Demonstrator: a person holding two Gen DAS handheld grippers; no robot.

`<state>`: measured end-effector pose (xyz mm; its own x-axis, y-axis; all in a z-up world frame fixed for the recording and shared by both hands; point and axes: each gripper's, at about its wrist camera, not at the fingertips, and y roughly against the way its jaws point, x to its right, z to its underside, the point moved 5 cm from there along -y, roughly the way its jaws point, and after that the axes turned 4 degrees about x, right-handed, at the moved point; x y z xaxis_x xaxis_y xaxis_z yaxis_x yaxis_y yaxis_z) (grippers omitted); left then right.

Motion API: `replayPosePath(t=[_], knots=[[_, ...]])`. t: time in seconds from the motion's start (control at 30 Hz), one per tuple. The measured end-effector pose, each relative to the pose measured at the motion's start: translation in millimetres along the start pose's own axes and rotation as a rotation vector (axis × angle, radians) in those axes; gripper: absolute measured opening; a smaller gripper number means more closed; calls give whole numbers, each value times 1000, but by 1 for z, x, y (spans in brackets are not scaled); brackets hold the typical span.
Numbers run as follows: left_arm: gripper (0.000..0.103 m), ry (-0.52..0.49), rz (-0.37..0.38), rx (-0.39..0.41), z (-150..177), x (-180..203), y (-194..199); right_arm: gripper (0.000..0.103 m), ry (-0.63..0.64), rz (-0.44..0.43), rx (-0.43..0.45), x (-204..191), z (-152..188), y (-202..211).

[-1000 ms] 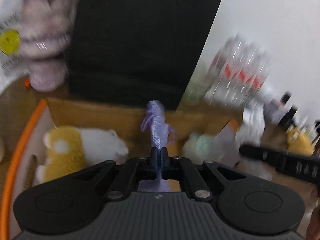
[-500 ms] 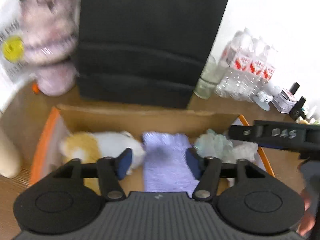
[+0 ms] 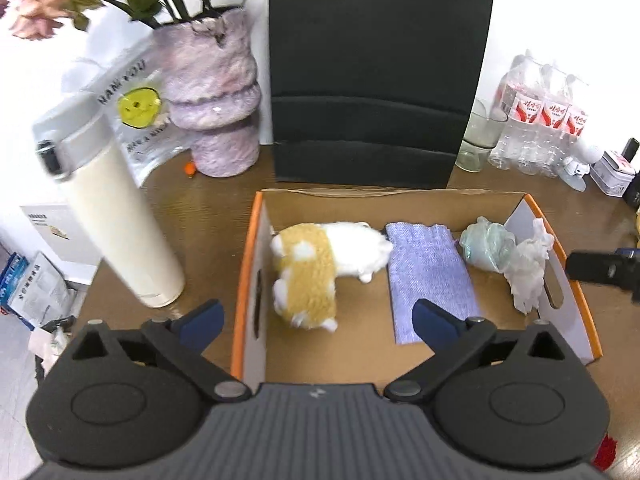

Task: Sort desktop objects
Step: 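Open both grippers to drop the pouch and tissue in the box, then move both tools back toward the remaining items on the table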

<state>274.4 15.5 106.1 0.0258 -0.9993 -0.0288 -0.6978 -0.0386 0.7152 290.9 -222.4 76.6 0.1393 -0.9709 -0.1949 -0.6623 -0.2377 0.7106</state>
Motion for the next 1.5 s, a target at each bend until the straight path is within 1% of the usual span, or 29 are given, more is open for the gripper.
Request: replayPosePath(t=[0.07,0.1,0.17,0.2,0.23,0.27,0.3,0.33,0.37,0.4,0.5,0.57,0.67,0.73,0.87,0.97,1.07,1.17,1.27,1.33,1.43,1.5], knots=[[103,1,-22,39,4,-1,13,94,35,8,-2,-6,9,7],[103,12,-32,77,6,-3,22,94,51,13,9,-9,13,10],[103,36,-49,192,13,-5,40,94,81,11,69,-14,20,19],[103,40,-56,269,18,-5,50,94,99,2,142,-18,25,28],[103,32,-55,350,25,-4,60,93,125,-12,248,-22,31,39],[103,19,-50,420,31,-2,67,93,165,-26,371,-26,39,52],[103,0,-50,480,37,1,74,94,214,-32,472,-30,49,64],[103,-15,-57,508,42,3,78,94,253,-24,520,-34,56,70],[103,-24,-60,524,47,5,80,94,276,-6,530,-37,60,72],[103,-21,-50,527,49,6,83,94,285,5,523,-39,64,73],[103,22,2,535,58,7,91,94,282,-9,495,-41,73,75],[103,32,13,533,64,9,95,94,262,-9,485,-41,79,76],[103,38,7,536,81,9,103,94,212,-28,455,-35,94,76],[103,48,7,520,98,11,109,94,178,-38,432,-30,110,75],[103,19,0,441,139,18,112,94,156,-39,388,-26,153,76],[103,-5,-9,396,167,23,109,94,148,-30,358,-26,181,76],[103,-12,-13,390,191,26,115,94,149,-21,354,-29,206,83],[103,12,0,387,216,22,125,94,156,-24,357,-29,228,94],[103,53,-7,373,242,14,135,94,171,4,346,-27,253,106],[103,60,-23,361,258,9,139,94,159,14,327,-24,271,113],[103,37,-66,339,280,6,146,94,154,4,299,-21,297,125],[103,39,-66,338,293,5,153,94,156,9,293,-19,312,134]])
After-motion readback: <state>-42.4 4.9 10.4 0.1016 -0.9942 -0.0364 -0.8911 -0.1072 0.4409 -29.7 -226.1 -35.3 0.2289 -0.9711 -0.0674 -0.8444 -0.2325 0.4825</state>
